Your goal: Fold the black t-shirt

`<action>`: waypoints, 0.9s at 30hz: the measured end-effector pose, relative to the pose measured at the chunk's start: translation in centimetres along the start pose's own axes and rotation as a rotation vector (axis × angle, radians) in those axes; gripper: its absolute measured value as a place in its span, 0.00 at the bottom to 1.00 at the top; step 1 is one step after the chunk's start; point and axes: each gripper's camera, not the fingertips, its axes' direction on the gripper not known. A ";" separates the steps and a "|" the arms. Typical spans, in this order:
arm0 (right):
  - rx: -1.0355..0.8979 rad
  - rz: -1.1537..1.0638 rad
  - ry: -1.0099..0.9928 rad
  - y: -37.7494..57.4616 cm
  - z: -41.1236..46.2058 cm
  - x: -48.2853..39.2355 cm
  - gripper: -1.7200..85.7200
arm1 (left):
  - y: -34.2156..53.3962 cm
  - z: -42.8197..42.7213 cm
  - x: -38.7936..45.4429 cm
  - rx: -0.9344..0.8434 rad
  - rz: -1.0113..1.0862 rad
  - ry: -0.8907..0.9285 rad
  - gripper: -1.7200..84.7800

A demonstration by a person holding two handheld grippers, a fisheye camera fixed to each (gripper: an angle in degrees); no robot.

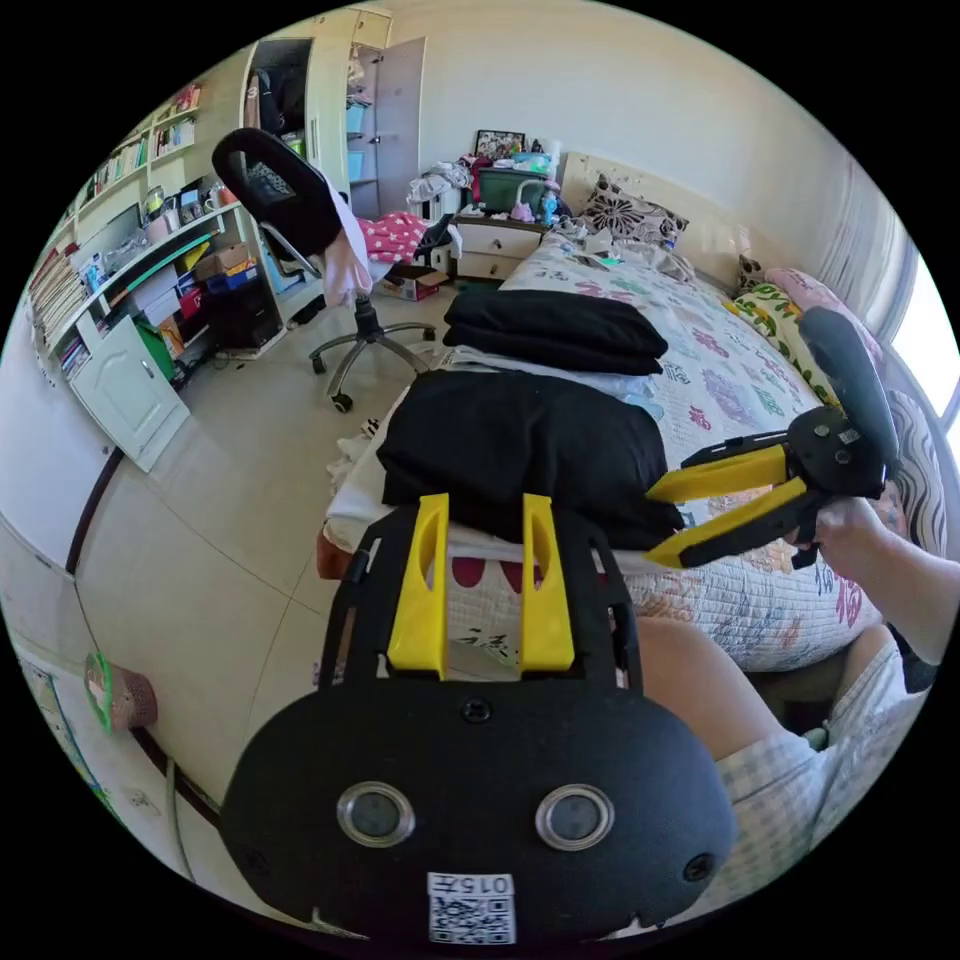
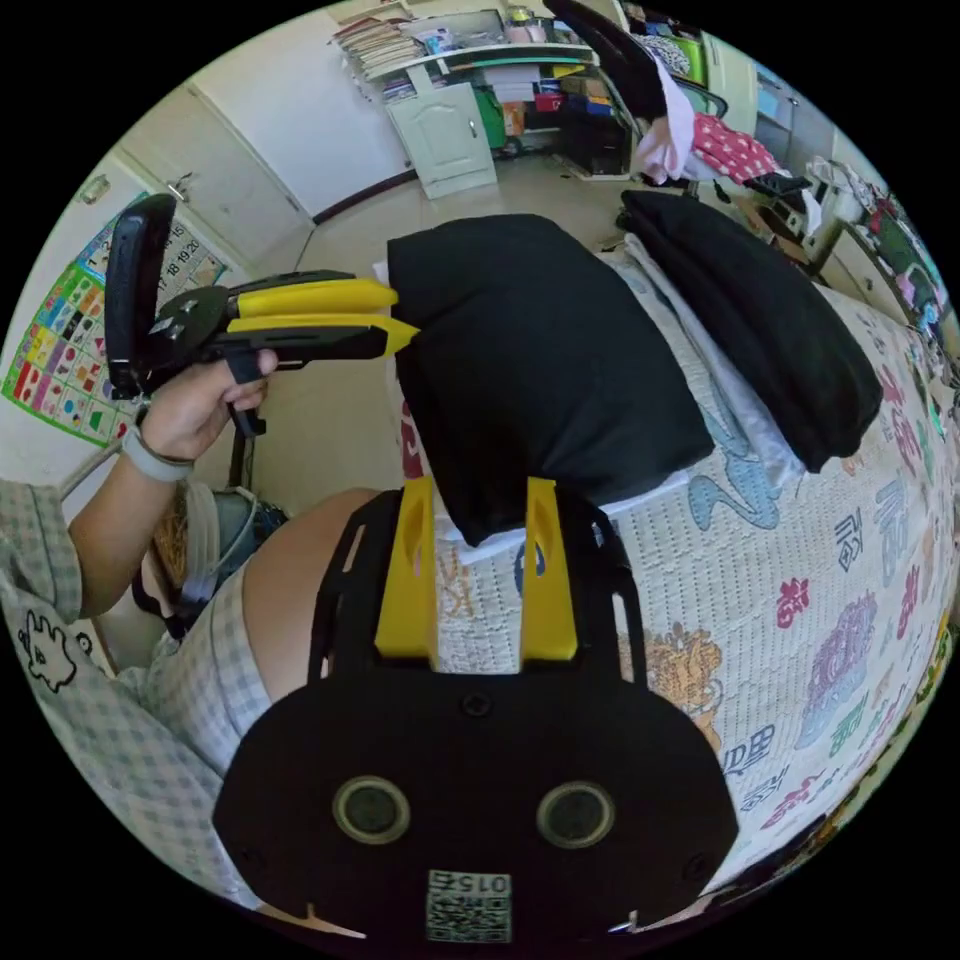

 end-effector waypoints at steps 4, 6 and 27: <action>0.030 0.052 -0.006 -0.3 0.2 -1.1 0.05 | 0.5 -0.5 0.1 -0.013 -0.027 0.058 0.13; 0.080 0.093 -0.080 0.2 -1.0 -1.2 0.03 | 0.8 -1.9 0.1 0.024 -0.027 0.123 0.07; 0.716 0.159 0.060 25.4 -34.9 -13.2 0.01 | -3.7 -20.2 25.6 0.452 0.339 0.703 0.04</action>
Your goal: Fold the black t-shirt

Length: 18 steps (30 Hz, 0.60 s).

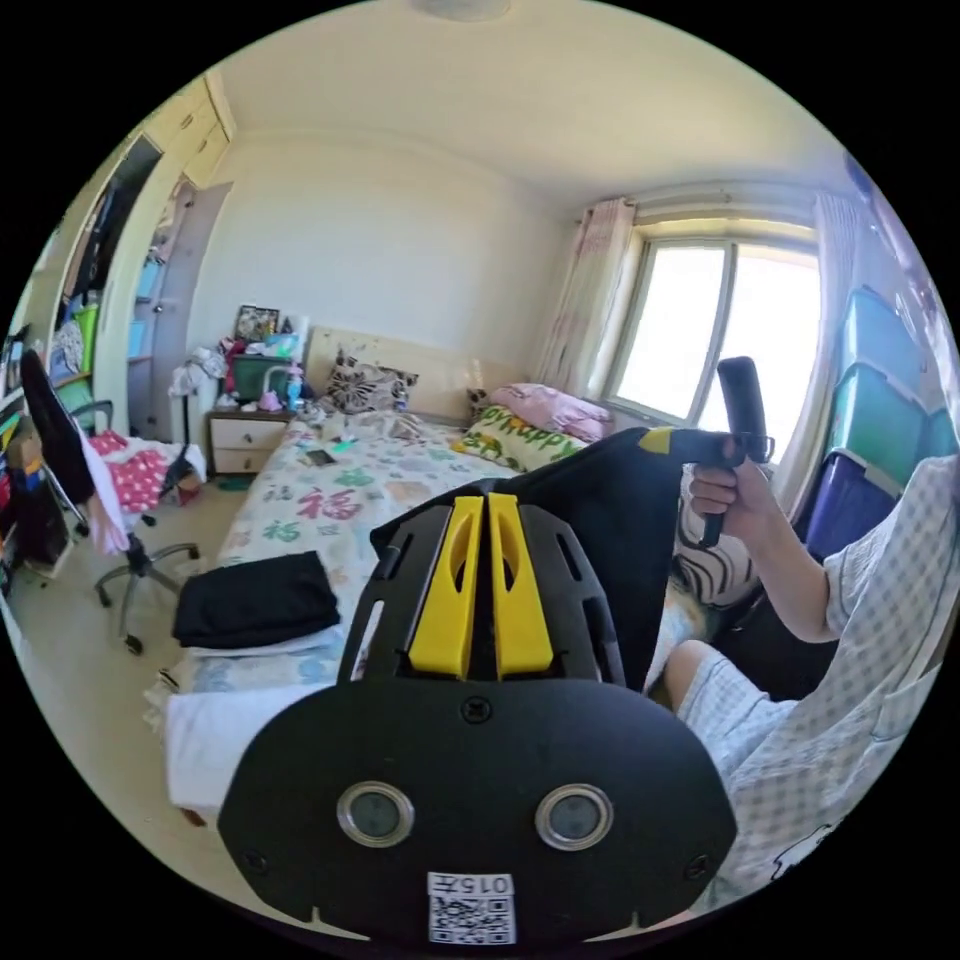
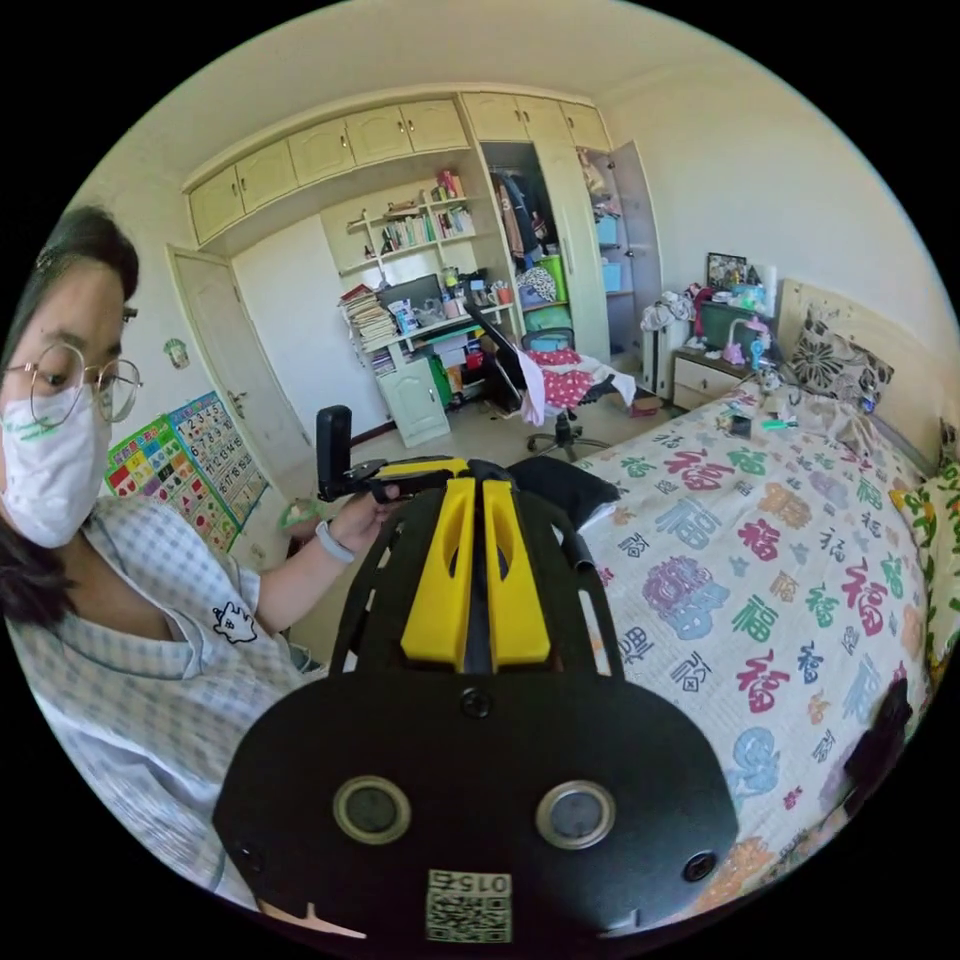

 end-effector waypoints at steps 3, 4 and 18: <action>-0.025 0.094 0.076 2.7 -3.3 0.7 0.01 | 4.5 4.6 3.7 -0.107 -0.087 0.082 0.11; -0.026 0.113 0.093 3.3 -3.9 0.8 0.01 | 6.7 6.2 6.0 -0.165 -0.106 0.094 0.16; 0.054 0.291 0.301 10.5 -20.6 2.2 0.01 | 10.9 20.0 15.6 -0.224 -0.017 0.307 0.02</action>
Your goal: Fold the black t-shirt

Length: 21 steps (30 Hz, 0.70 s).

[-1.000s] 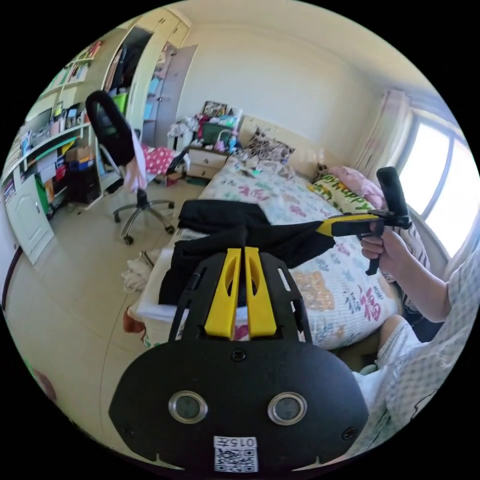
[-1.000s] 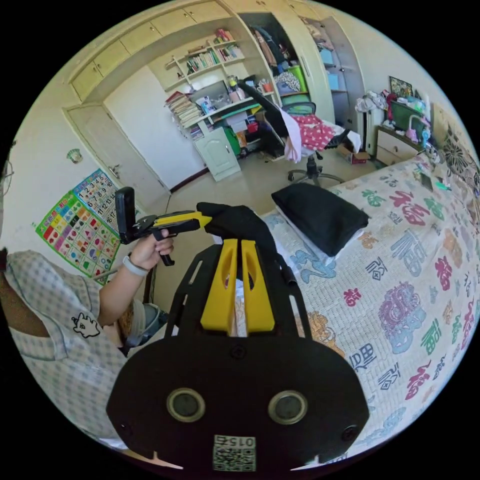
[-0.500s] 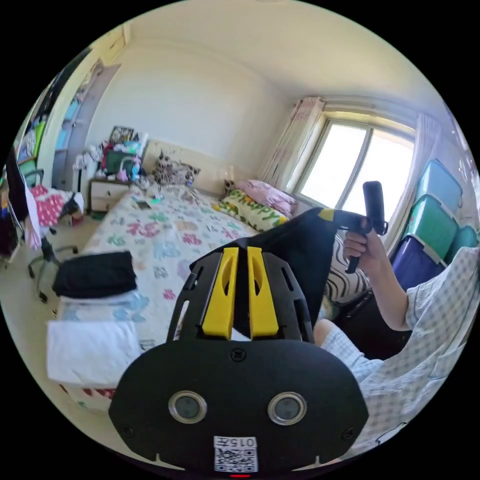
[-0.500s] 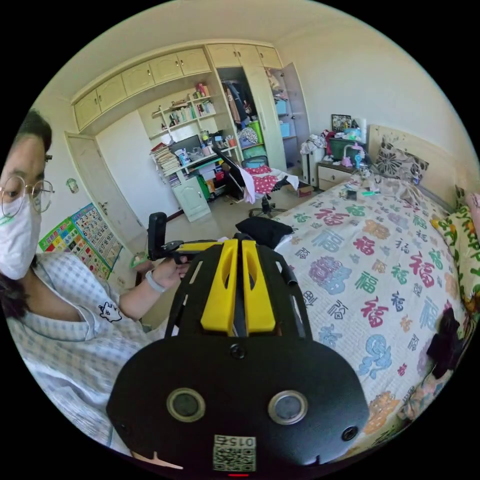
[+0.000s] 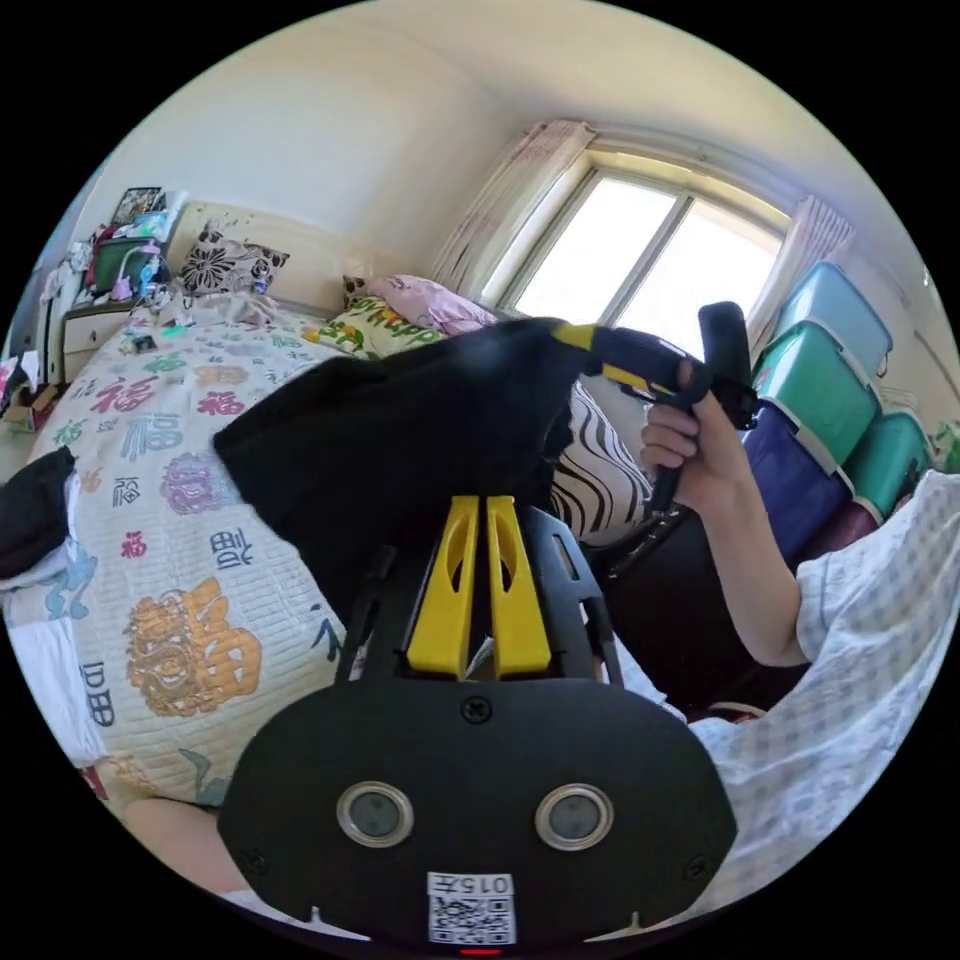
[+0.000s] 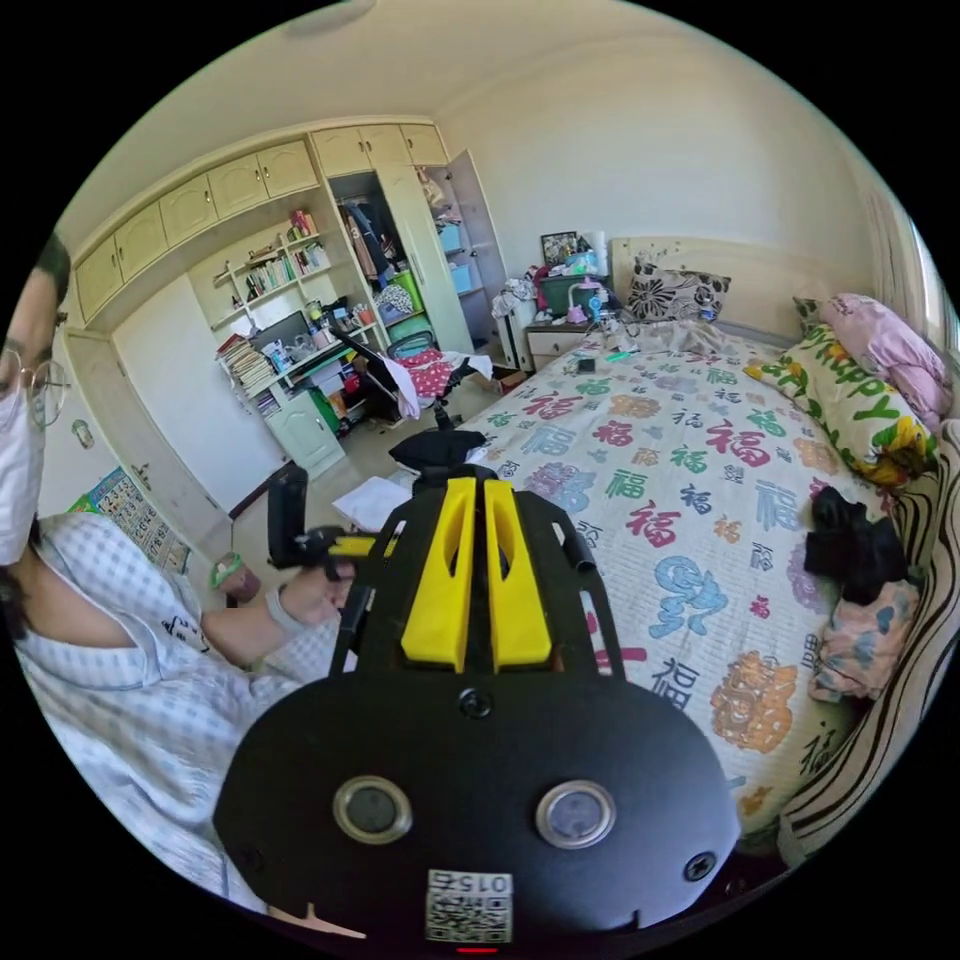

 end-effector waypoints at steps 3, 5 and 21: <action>-0.019 0.033 -0.094 0.6 -3.3 2.6 0.01 | -1.5 -3.6 -1.5 0.055 0.036 0.061 0.02; -0.026 0.058 -0.200 0.7 -4.3 3.8 0.01 | -2.7 -4.5 -1.5 0.050 0.084 0.067 0.02; -0.202 0.420 0.107 -0.6 -4.5 24.8 0.02 | 1.9 7.1 -31.2 -0.088 -0.478 -0.225 0.03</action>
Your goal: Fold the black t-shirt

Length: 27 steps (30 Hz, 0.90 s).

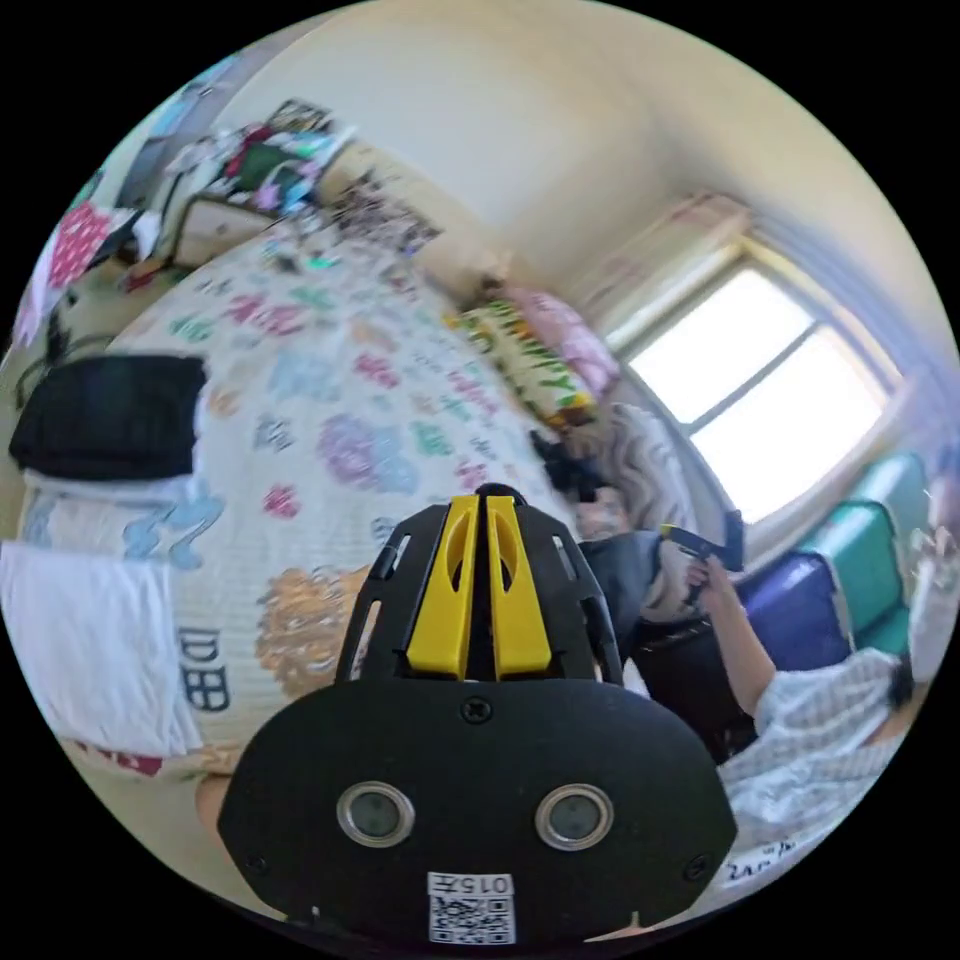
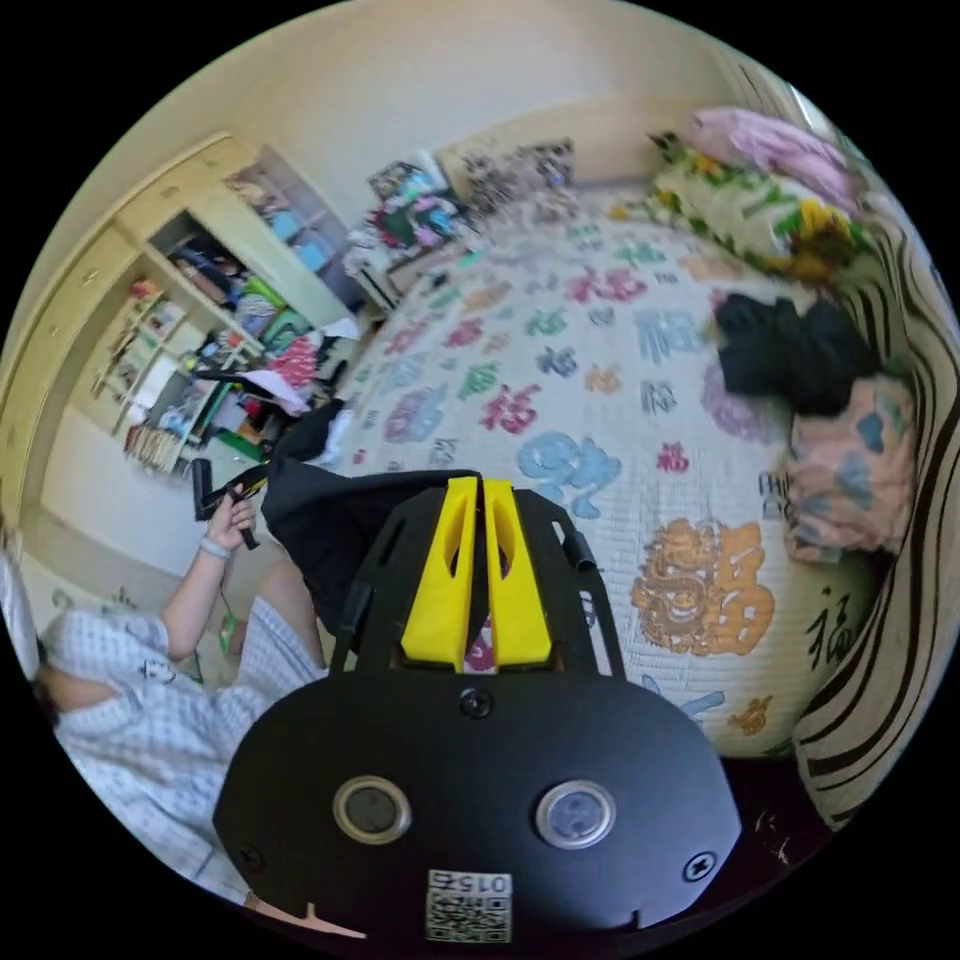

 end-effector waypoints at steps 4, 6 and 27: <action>-0.119 0.027 -0.070 -1.0 4.3 2.2 0.03 | 2.9 5.8 -2.5 -0.110 0.027 0.004 0.07; -0.209 -0.185 -0.121 0.2 6.0 -1.3 0.06 | 4.8 7.4 0.0 -0.188 0.175 0.014 0.09; -0.478 -0.506 0.078 8.2 13.8 -8.1 0.03 | 6.7 20.4 5.7 -0.262 0.638 -0.289 0.01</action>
